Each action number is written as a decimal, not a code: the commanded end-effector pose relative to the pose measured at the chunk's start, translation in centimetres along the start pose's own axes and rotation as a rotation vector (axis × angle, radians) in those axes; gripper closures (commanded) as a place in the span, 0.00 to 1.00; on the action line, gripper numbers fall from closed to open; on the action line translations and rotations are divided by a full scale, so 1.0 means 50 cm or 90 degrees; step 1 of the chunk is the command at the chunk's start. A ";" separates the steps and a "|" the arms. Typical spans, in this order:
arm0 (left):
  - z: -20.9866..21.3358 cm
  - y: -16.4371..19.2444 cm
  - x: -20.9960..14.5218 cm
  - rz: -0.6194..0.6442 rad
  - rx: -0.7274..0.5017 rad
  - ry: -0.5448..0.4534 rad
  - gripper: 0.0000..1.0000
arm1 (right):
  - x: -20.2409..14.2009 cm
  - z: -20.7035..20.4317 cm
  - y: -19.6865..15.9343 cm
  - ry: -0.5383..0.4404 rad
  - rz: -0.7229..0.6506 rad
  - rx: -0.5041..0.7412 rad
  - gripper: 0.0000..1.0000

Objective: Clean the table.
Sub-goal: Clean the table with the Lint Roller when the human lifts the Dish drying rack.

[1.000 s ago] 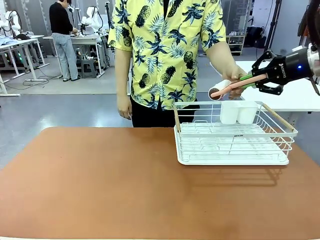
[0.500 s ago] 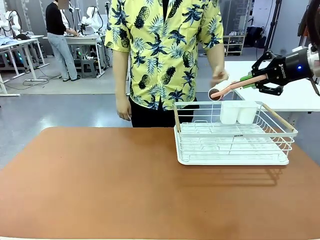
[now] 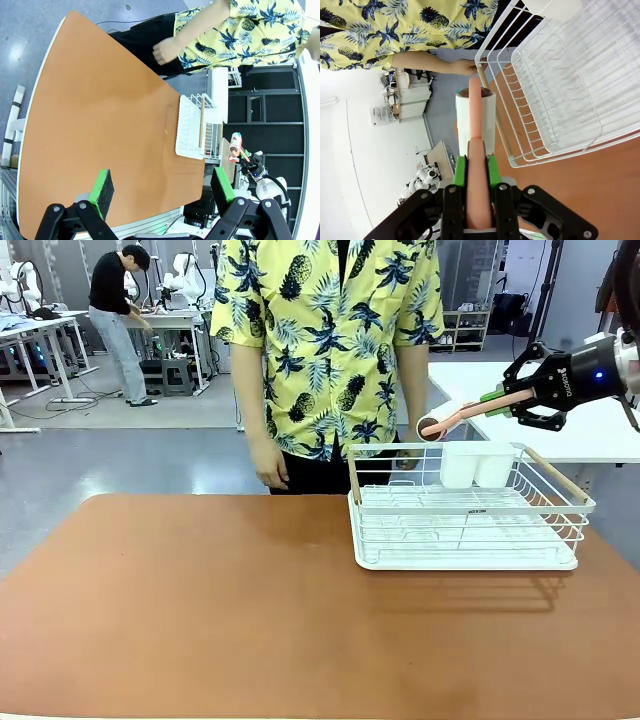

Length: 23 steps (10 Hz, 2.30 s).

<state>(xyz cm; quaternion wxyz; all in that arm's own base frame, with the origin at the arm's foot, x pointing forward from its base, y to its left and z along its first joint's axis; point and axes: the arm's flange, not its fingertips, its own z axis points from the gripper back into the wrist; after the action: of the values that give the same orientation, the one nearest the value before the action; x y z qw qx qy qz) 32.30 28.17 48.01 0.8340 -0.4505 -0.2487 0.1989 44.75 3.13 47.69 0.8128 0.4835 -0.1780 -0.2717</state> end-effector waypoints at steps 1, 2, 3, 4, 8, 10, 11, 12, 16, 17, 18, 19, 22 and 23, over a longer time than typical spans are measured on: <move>0.005 0.001 -0.001 -0.004 -0.012 0.000 0.00 | -0.003 -0.003 0.003 0.002 0.002 -0.001 0.98; 0.005 0.001 -0.001 -0.004 -0.012 0.000 0.00 | -0.003 -0.003 0.003 0.002 0.002 -0.001 0.98; 0.005 0.001 -0.001 -0.004 -0.012 0.000 0.00 | -0.003 -0.003 0.003 0.002 0.002 -0.001 0.98; 0.005 0.001 -0.001 -0.004 -0.012 0.000 0.00 | -0.003 -0.003 0.003 0.002 0.002 -0.001 0.98; 0.005 0.001 -0.001 -0.004 -0.012 0.000 0.00 | -0.003 -0.003 0.003 0.002 0.002 -0.001 0.98; 0.005 0.001 -0.001 -0.004 -0.012 0.000 0.00 | -0.003 -0.003 0.003 0.002 0.002 -0.001 0.98; 0.005 0.001 -0.001 -0.004 -0.012 0.000 0.00 | -0.003 -0.003 0.003 0.002 0.002 -0.001 0.98; 0.005 0.001 -0.001 -0.004 -0.012 0.000 0.00 | -0.003 -0.003 0.003 0.002 0.002 -0.001 0.98; 0.005 0.001 -0.001 -0.004 -0.012 0.000 0.00 | -0.003 -0.003 0.003 0.002 0.002 -0.001 0.98; 0.005 0.001 -0.001 -0.004 -0.012 0.000 0.00 | -0.003 -0.003 0.003 0.002 0.002 -0.001 0.98; 0.005 0.001 -0.001 -0.004 -0.012 0.000 0.00 | -0.003 -0.003 0.003 0.002 0.002 -0.001 0.98; 0.005 0.001 -0.001 -0.004 -0.012 0.000 0.00 | -0.003 -0.003 0.003 0.002 0.002 -0.001 0.98; 0.005 0.001 -0.001 -0.004 -0.012 0.000 0.00 | -0.003 -0.003 0.003 0.002 0.002 -0.001 0.98; 0.005 0.001 -0.001 -0.004 -0.012 0.000 0.00 | -0.003 -0.003 0.003 0.002 0.002 -0.001 0.98</move>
<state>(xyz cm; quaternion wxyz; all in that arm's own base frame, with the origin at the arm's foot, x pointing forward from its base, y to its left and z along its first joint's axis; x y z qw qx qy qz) 32.30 28.17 48.01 0.8340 -0.4505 -0.2487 0.1989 44.75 3.15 47.69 0.8129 0.4836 -0.1778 -0.2715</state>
